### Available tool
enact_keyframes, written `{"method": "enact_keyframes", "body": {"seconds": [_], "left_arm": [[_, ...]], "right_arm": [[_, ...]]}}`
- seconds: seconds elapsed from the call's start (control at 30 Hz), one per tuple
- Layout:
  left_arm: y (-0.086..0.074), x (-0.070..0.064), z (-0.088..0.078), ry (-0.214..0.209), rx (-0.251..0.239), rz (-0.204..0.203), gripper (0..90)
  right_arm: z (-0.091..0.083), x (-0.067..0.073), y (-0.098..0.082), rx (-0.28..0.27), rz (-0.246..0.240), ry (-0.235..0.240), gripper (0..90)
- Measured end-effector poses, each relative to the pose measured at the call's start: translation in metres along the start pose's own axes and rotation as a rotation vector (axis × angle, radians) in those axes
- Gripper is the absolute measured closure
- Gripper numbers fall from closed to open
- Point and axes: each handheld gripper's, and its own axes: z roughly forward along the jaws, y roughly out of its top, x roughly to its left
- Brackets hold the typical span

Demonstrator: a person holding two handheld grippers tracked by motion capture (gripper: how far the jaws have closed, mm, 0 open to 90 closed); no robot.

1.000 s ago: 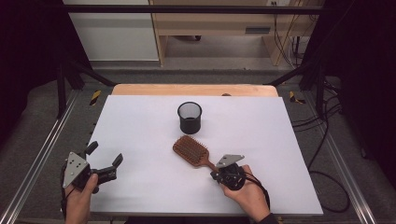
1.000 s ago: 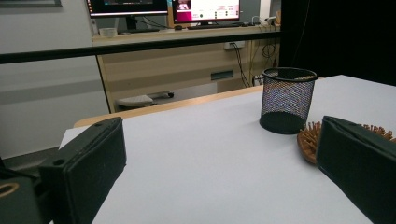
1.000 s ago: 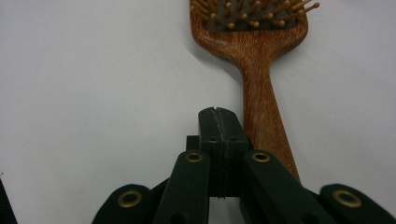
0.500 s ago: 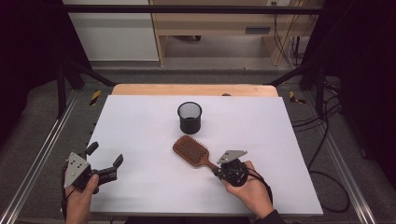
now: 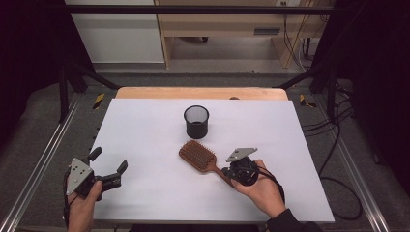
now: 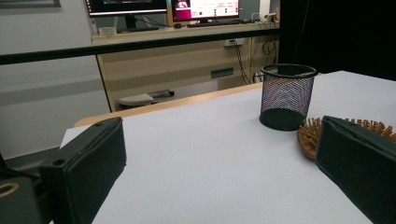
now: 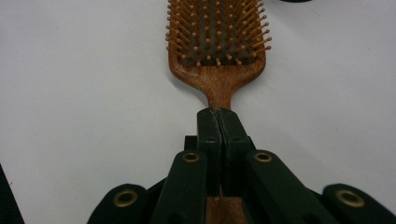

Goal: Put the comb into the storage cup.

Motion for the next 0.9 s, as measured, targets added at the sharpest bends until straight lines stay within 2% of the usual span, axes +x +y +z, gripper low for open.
{"method": "enact_keyframes", "body": {"seconds": [0.23, 0.27, 0.37, 0.4, 0.43, 0.47, 0.53, 0.6, 0.7, 0.73, 0.77, 0.8, 0.9], "left_arm": [[0.0, 0.0, 0.0, 0.001, 0.001, 0.0, 2.0], [0.0, 0.0, 0.0, 0.0, 0.002, 0.001, 2.0], [0.0, 0.0, 0.0, -0.001, 0.002, 0.001, 2.0], [0.0, 0.0, 0.0, -0.001, 0.002, 0.001, 2.0], [0.0, 0.0, 0.0, -0.001, 0.002, 0.001, 2.0], [0.0, 0.0, 0.0, -0.001, 0.003, 0.001, 2.0], [0.0, 0.0, 0.0, -0.001, 0.003, 0.001, 2.0], [0.0, 0.0, 0.0, -0.002, 0.003, 0.001, 2.0], [0.0, 0.0, 0.0, -0.002, 0.004, 0.001, 2.0], [0.0, 0.0, 0.0, -0.002, 0.004, 0.001, 2.0], [0.0, 0.0, 0.0, -0.002, 0.004, 0.001, 2.0], [0.0, 0.0, 0.0, -0.003, 0.006, 0.002, 1.9], [0.0, 0.0, 0.0, -0.003, 0.006, 0.002, 2.0]], "right_arm": [[0.0, 0.0, 0.005, 0.012, -0.005, 0.003, 81.9], [0.001, 0.0, 0.007, 0.012, -0.009, 0.005, 77.1], [0.001, 0.0, 0.008, 0.019, -0.012, 0.001, 73.0], [0.002, 0.0, 0.009, 0.024, -0.006, -0.003, 65.7], [0.002, 0.0, 0.009, 0.024, -0.006, -0.003, 65.7], [0.003, -0.001, 0.01, 0.032, 0.005, -0.003, 58.4], [0.004, -0.001, 0.011, 0.035, 0.007, -0.004, 57.2], [0.007, -0.001, 0.012, 0.046, 0.01, -0.002, 48.9], [0.009, 0.0, 0.013, 0.054, 0.013, -0.005, 45.0], [0.011, 0.0, 0.013, 0.061, 0.017, -0.011, 37.2], [0.011, 0.0, 0.013, 0.061, 0.017, -0.011, 37.2], [0.014, 0.0, 0.014, 0.073, 0.022, -0.014, 31.7], [0.019, 0.0, 0.014, 0.085, 0.022, -0.027, 22.4]]}}
